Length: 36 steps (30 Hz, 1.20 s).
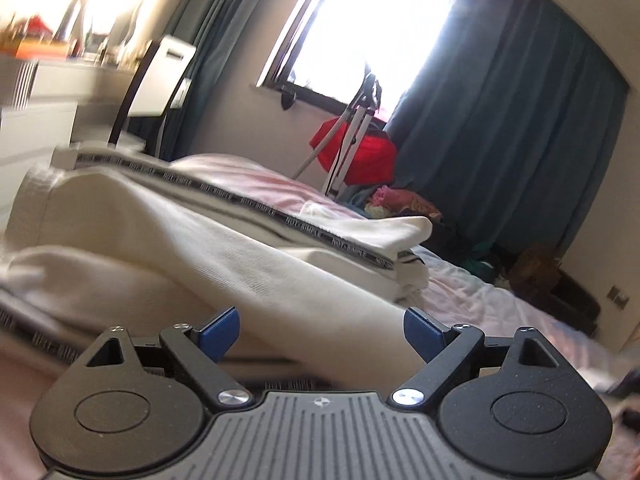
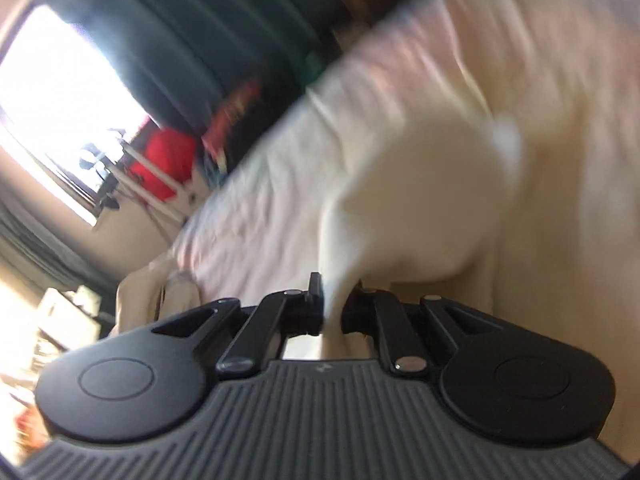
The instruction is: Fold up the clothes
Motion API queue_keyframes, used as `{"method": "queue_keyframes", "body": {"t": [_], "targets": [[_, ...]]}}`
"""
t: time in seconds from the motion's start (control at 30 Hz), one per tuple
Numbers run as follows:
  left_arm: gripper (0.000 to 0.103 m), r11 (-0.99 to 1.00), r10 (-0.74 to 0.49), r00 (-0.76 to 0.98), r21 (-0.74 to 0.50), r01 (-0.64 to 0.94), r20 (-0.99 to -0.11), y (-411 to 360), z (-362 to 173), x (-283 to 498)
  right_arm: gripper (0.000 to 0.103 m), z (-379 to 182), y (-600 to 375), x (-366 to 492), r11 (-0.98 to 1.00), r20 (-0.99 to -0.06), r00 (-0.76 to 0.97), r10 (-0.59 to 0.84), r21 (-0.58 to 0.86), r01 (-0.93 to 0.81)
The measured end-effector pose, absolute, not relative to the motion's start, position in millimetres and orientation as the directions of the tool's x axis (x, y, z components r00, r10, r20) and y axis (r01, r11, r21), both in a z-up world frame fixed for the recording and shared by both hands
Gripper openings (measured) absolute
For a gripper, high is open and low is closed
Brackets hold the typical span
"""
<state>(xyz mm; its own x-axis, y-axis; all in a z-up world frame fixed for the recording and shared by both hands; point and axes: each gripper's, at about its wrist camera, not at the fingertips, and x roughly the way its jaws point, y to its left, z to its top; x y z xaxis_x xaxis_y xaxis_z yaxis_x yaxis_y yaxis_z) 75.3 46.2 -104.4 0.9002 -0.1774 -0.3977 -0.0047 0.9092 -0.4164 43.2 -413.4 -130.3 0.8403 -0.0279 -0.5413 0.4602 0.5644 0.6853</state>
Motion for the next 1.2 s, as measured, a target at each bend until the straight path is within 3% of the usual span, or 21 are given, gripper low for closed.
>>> {"method": "queue_keyframes", "body": {"t": [0.17,0.27,0.33,0.4,0.47,0.57,0.77,0.93,1.03,1.07,1.17,1.2], "targets": [[0.092,0.852,-0.194,0.870,-0.517,-0.079,-0.452,83,-94,59,0.012,-156,-423,11,0.376,-0.550,0.833,0.051,0.784,0.495],[0.094,0.801,-0.184,0.864,-0.581,-0.145,-0.469,115,-87,53,0.019,-164,-429,11,0.298,-0.552,0.829,0.089,0.809,0.507],[0.095,0.746,-0.194,0.863,-0.642,-0.179,-0.466,141,-83,54,0.036,-164,-428,7,0.278,-0.554,0.829,0.072,0.810,0.517],[0.095,0.698,-0.199,0.853,-0.681,-0.222,-0.482,166,-80,64,0.073,-160,-430,0,0.272,-0.543,0.839,0.035,0.813,0.514],[0.095,0.670,-0.201,0.843,-0.698,-0.253,-0.498,186,-79,77,0.083,-157,-433,-1,0.276,-0.533,0.846,-0.001,0.813,0.512],[0.095,0.657,-0.191,0.829,-0.696,-0.290,-0.526,201,-83,103,0.084,-157,-439,8,0.310,-0.574,0.817,-0.050,0.769,0.559],[0.094,0.587,-0.214,0.786,-0.720,-0.371,-0.580,211,-108,127,0.084,-169,-459,43,0.387,-0.640,0.759,-0.121,0.673,0.630],[0.094,0.592,-0.237,0.764,-0.713,-0.376,-0.600,210,-110,125,0.082,-177,-464,79,0.551,-0.620,0.763,-0.182,0.578,0.602],[0.094,0.577,-0.252,0.760,-0.724,-0.379,-0.599,215,-115,118,0.048,-180,-458,93,0.624,-0.609,0.764,-0.213,0.517,0.586],[0.093,0.560,-0.265,0.760,-0.736,-0.379,-0.593,219,-118,113,0.027,-173,-455,91,0.634,-0.590,0.773,-0.232,0.512,0.580],[0.091,0.488,-0.309,0.767,-0.786,-0.379,-0.562,232,-126,87,0.012,-153,-447,85,0.662,-0.528,0.800,-0.286,0.495,0.563],[0.091,0.436,-0.322,0.774,-0.811,-0.389,-0.545,237,-130,79,0.012,-146,-444,82,0.671,-0.506,0.808,-0.303,0.489,0.558]]}}
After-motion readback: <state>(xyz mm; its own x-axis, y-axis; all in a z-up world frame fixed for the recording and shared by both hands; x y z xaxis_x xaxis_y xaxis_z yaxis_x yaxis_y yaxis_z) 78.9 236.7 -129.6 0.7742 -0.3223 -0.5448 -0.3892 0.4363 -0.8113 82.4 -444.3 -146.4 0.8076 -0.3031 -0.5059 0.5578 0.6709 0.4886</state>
